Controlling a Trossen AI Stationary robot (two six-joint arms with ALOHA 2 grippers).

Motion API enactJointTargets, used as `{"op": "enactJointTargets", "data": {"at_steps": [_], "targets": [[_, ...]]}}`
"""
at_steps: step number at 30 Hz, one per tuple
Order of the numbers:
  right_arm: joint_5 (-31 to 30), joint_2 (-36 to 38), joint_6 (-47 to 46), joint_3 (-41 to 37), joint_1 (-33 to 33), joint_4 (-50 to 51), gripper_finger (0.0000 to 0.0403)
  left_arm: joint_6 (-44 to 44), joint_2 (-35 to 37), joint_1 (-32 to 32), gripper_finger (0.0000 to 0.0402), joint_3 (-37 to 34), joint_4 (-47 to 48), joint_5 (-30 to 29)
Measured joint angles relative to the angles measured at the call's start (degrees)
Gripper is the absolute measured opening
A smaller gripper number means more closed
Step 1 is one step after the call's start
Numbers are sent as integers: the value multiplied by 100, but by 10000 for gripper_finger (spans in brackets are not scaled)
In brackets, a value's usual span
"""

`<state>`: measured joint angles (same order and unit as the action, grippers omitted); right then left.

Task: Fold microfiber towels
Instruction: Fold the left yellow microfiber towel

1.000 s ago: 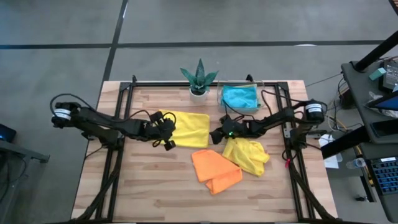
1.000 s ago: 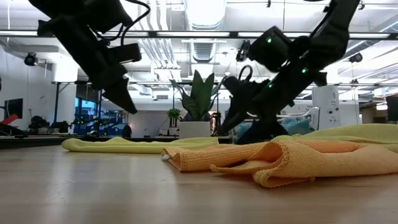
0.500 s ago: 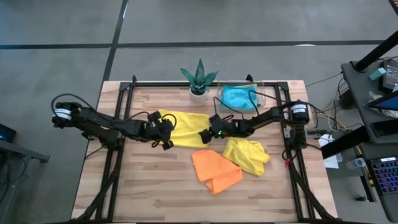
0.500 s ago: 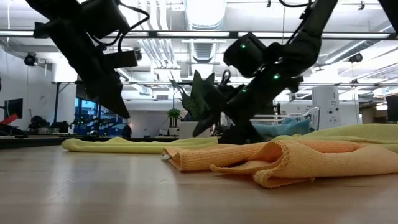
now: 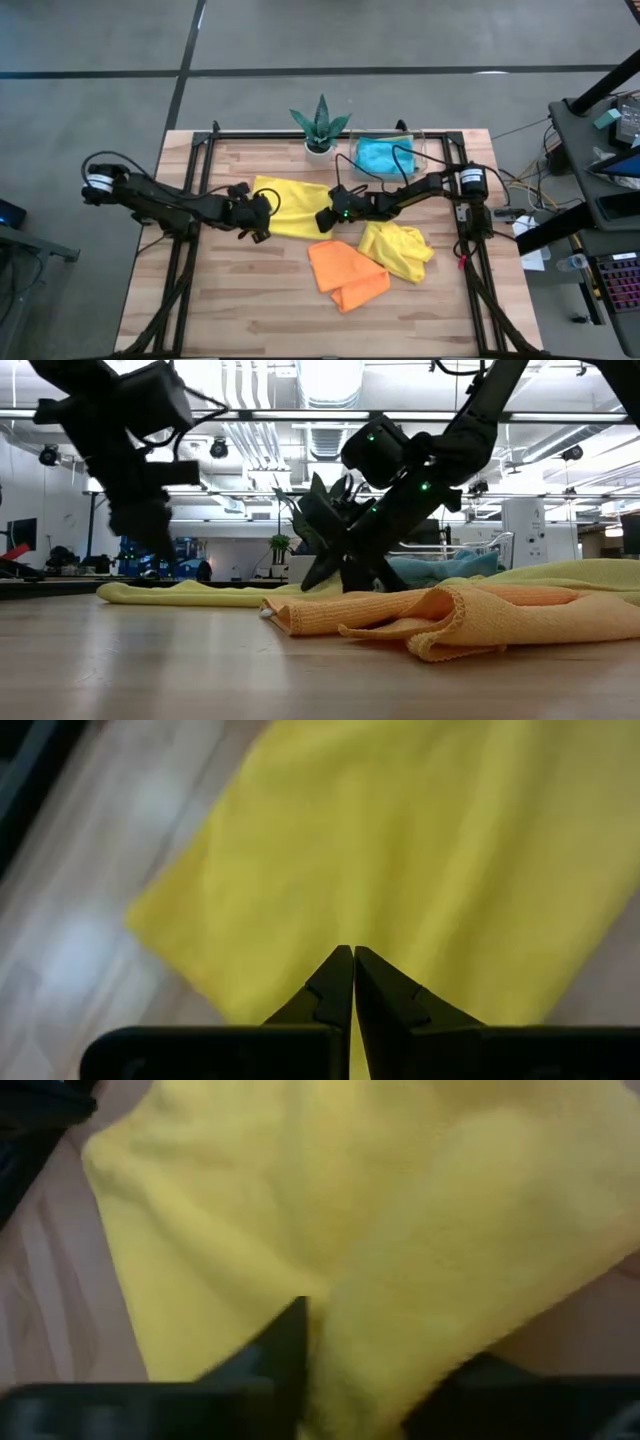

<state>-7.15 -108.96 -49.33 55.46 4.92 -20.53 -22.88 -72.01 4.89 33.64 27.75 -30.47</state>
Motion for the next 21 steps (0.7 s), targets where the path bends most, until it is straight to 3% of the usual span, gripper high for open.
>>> {"op": "enactJointTargets", "data": {"at_steps": [4,12,17,21], "targets": [[19,52,298,14,-1,213,22,-404,90,140,0,-203,264,164],[17,500,603,34,10,1332,9,-941,133,272,0,-338,627,361],[14,988,877,207,74,2434,9,-979,131,280,0,-593,294,1057],[32,1156,932,642,166,3292,9,-956,123,341,0,-785,-325,1193]]}}
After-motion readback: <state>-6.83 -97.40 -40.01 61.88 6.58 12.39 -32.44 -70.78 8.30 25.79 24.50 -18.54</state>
